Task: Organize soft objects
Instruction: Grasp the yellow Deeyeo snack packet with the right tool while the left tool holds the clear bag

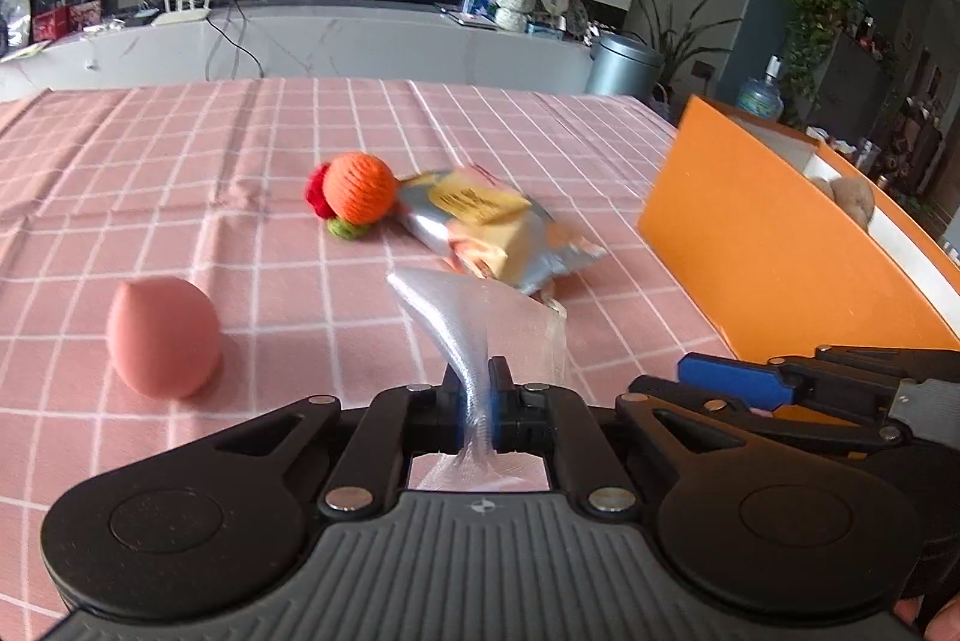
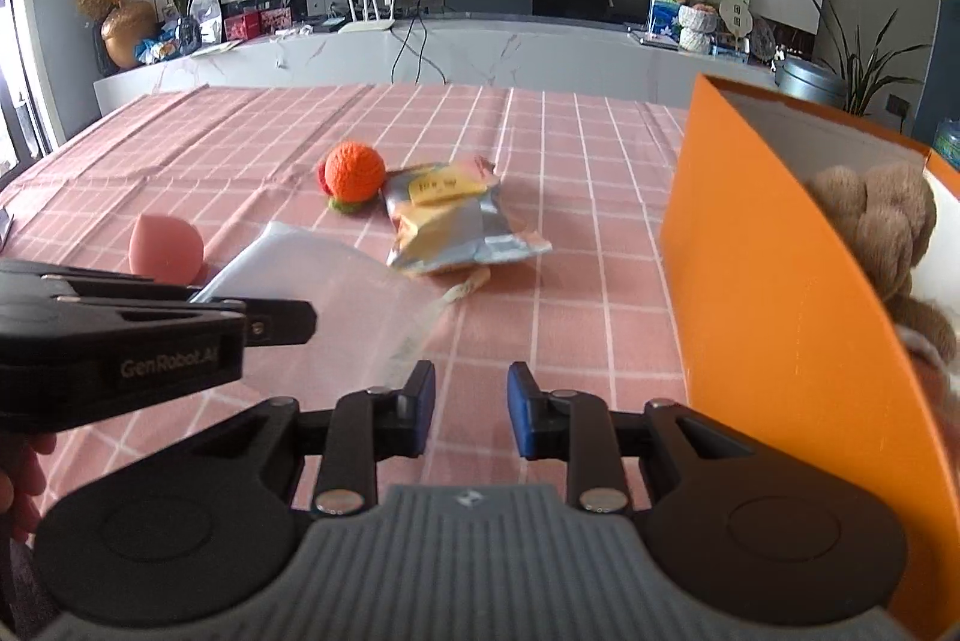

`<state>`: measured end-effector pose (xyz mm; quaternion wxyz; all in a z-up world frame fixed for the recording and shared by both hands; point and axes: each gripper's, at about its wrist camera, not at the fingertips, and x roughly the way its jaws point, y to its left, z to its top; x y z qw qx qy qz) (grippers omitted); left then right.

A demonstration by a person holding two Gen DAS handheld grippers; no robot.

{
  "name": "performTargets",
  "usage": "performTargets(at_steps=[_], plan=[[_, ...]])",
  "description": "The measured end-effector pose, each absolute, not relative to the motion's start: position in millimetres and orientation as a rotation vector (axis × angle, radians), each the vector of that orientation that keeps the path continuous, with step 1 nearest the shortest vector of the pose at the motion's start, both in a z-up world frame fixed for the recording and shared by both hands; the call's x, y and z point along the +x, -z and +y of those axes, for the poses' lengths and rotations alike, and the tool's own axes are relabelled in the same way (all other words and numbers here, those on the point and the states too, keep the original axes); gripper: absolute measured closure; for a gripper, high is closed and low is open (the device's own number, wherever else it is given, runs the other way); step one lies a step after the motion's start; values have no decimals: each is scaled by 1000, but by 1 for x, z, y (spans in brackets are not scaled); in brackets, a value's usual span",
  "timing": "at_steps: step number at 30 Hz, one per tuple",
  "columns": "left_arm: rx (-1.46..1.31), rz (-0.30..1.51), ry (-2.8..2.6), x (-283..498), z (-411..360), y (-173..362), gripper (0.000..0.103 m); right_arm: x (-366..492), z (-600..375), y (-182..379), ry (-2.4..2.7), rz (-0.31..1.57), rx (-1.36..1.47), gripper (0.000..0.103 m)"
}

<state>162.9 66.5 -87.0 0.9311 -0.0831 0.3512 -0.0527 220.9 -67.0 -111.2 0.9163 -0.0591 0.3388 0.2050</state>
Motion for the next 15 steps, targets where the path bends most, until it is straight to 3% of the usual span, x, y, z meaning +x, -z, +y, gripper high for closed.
performTargets(at_steps=[3,11,15], plan=[[-162,701,74,165,76,79,96,230,-61,104,-418,680,-108,74],[-149,656,-14,175,105,64,96,258,-35,96,-400,612,-139,36],[-147,656,-36,185,114,63,96,277,-20,101,-390,602,-171,31]])
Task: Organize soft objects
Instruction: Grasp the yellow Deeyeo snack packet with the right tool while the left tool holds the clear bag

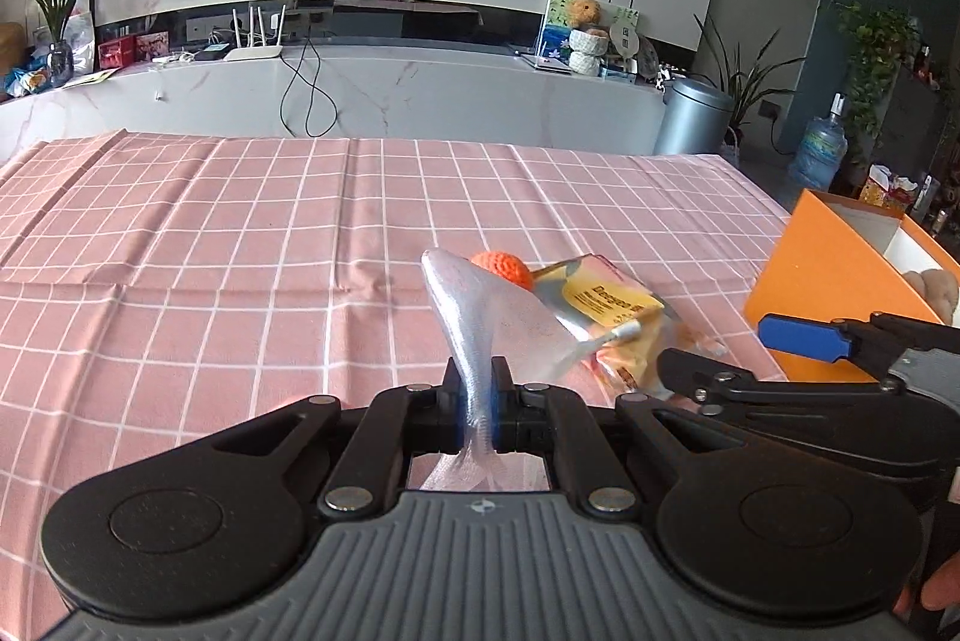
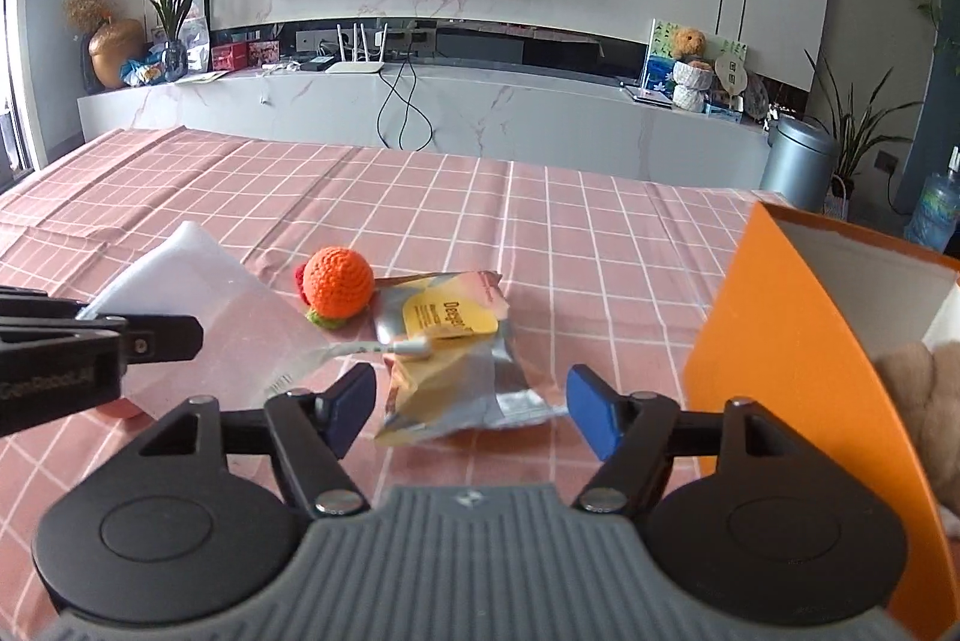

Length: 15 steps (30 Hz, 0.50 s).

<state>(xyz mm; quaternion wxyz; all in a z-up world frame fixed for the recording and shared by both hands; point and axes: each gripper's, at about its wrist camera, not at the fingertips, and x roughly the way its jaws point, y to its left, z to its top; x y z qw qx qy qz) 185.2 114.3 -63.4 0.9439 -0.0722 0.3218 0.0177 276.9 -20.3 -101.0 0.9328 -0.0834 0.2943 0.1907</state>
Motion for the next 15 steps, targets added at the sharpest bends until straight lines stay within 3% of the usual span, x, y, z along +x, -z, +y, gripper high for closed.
performTargets(at_steps=[3,15], plan=[[-131,657,-34,193,114,65,96,290,-10,109,-392,604,-189,23],[-94,671,-83,203,127,70,96,318,0,136,-376,636,-189,22]])
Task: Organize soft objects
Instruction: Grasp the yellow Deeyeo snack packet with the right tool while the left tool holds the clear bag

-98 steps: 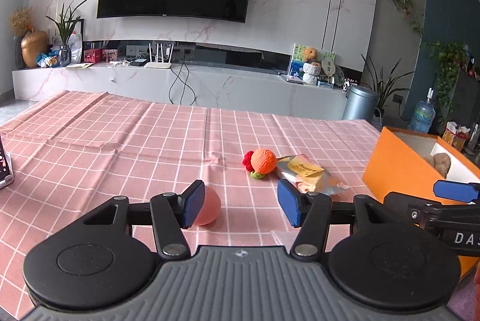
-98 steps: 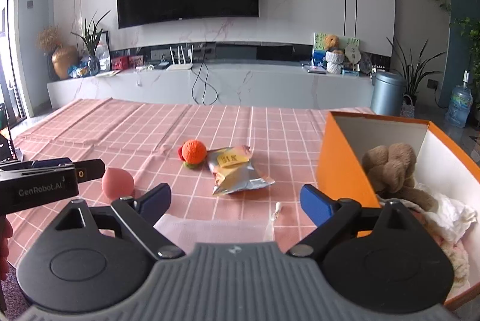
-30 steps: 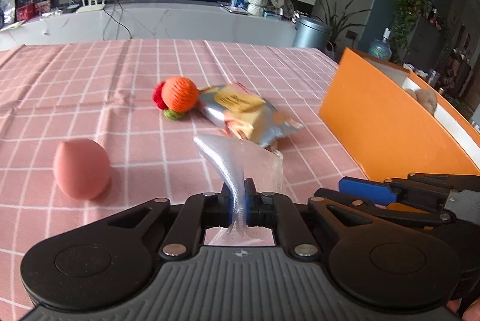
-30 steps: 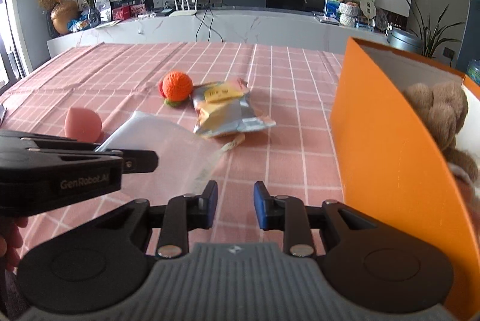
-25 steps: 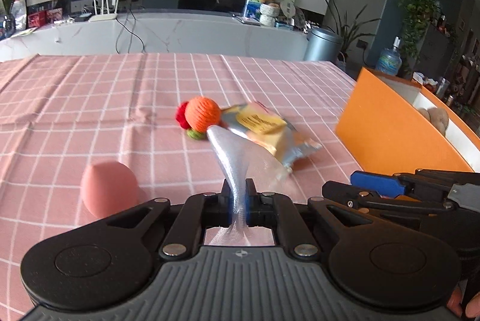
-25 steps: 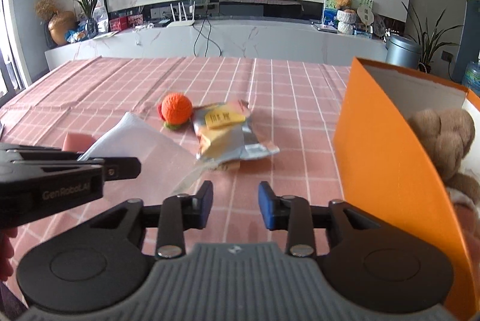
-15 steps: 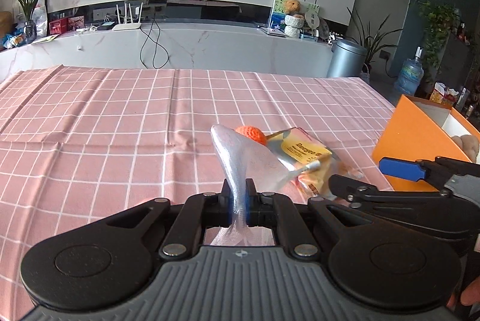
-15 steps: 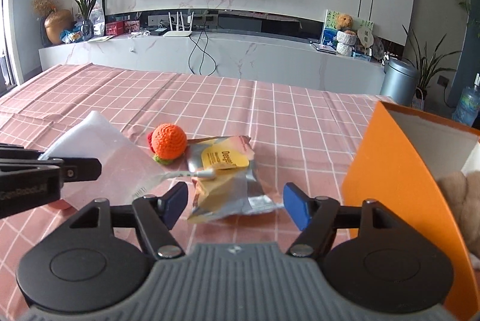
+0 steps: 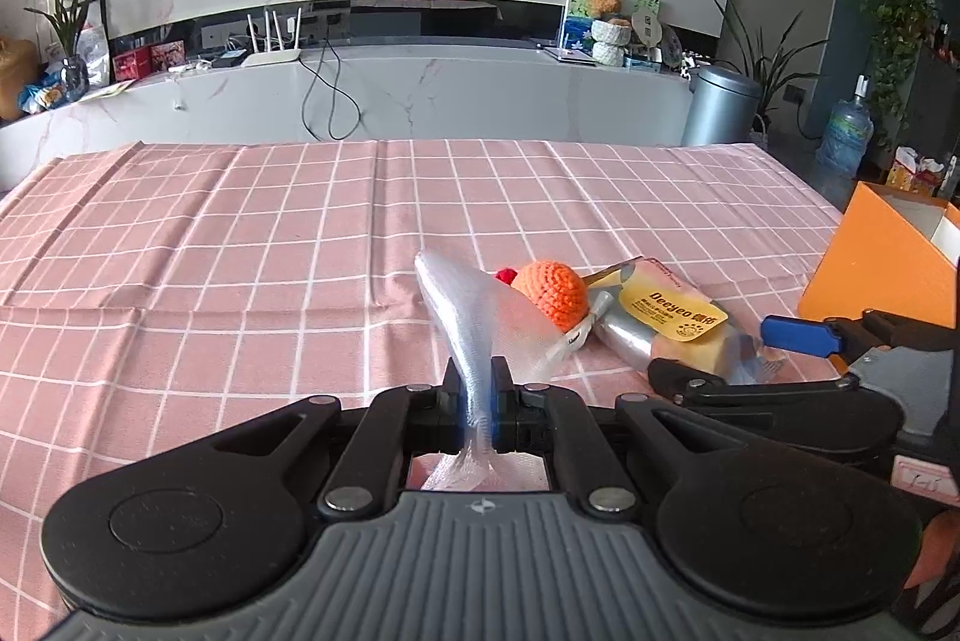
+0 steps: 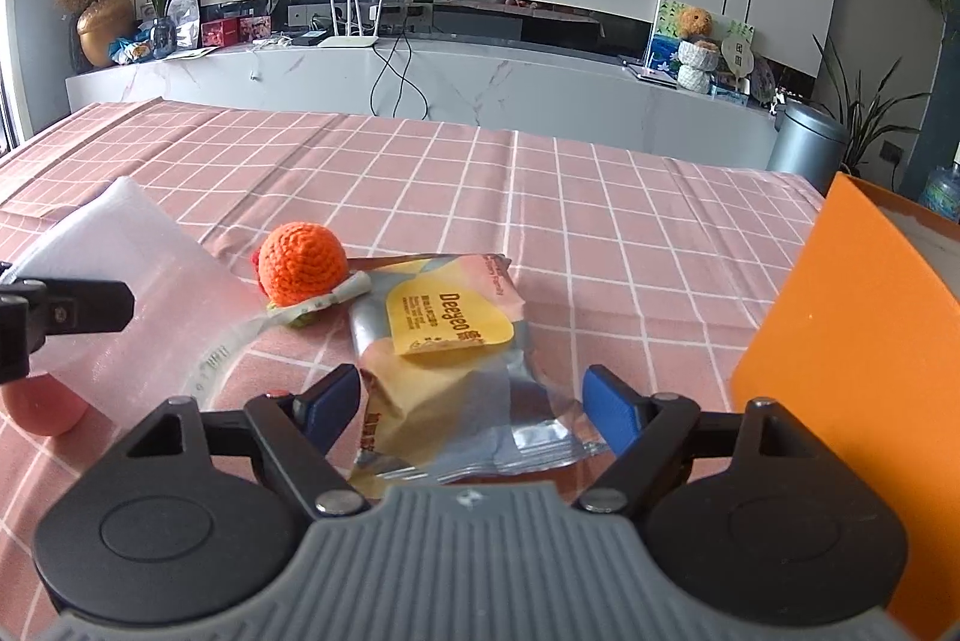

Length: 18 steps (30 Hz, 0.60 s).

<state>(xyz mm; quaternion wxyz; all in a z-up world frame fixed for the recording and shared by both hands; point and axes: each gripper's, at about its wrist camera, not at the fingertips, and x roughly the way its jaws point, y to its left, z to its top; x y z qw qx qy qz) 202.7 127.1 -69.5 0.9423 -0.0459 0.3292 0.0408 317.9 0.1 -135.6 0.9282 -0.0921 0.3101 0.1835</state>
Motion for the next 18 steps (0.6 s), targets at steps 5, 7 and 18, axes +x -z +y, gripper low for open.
performTargets(at_steps=[5,7,18], plan=[[-100,686,-65,207,124,73,96,324,-1,142,-387,637,-172,21],[-102,691,-63,206,123,75,96,326,-3,145,-390,643,-163,22],[-123,708,-40,203,116,75,96,319,-3,141,-380,678,-206,33]])
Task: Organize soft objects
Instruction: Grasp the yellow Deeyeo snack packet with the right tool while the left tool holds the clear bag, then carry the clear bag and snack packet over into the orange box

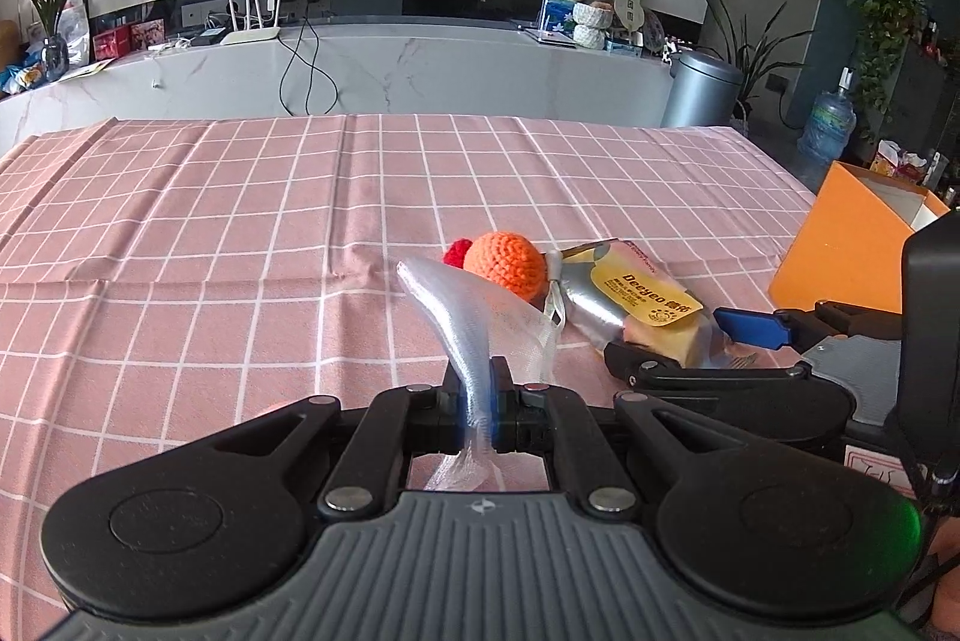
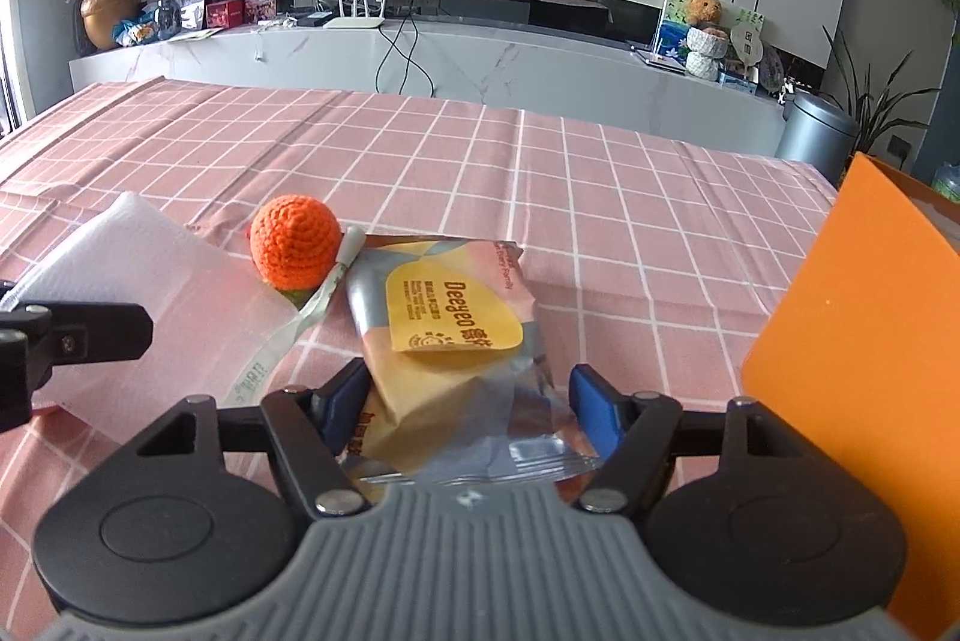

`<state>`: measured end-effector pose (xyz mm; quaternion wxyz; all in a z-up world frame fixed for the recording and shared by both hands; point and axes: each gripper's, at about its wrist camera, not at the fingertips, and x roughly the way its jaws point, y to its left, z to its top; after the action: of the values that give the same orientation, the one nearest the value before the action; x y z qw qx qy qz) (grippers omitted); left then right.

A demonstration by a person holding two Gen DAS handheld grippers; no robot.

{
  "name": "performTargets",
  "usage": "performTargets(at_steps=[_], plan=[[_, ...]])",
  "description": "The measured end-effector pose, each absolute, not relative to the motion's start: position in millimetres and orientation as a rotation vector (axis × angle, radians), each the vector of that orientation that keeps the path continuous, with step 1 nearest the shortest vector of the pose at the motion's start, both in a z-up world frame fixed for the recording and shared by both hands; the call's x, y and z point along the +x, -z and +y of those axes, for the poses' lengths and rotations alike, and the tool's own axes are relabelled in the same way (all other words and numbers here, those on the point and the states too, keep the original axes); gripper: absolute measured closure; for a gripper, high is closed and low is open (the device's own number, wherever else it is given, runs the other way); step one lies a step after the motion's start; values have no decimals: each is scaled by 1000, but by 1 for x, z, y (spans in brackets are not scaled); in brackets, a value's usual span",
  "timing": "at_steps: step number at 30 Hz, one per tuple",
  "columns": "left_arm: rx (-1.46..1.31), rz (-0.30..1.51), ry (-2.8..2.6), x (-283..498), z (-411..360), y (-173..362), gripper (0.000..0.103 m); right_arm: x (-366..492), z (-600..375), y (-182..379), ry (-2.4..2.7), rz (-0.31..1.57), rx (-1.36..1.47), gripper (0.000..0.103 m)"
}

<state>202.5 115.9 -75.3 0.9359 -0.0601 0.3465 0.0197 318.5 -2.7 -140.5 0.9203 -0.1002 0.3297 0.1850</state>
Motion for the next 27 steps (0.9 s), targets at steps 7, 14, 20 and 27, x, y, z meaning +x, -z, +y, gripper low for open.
performTargets(at_steps=[7,14,20,27], plan=[[-124,717,-22,192,107,74,96,293,-12,136,-360,705,-201,37],[-110,721,-3,178,96,71,96,264,-27,131,-350,749,-208,37],[-91,737,18,165,84,72,96,243,-43,130,-353,764,-206,37],[-80,743,32,151,75,70,96,229,-52,125,-350,755,-199,39]])
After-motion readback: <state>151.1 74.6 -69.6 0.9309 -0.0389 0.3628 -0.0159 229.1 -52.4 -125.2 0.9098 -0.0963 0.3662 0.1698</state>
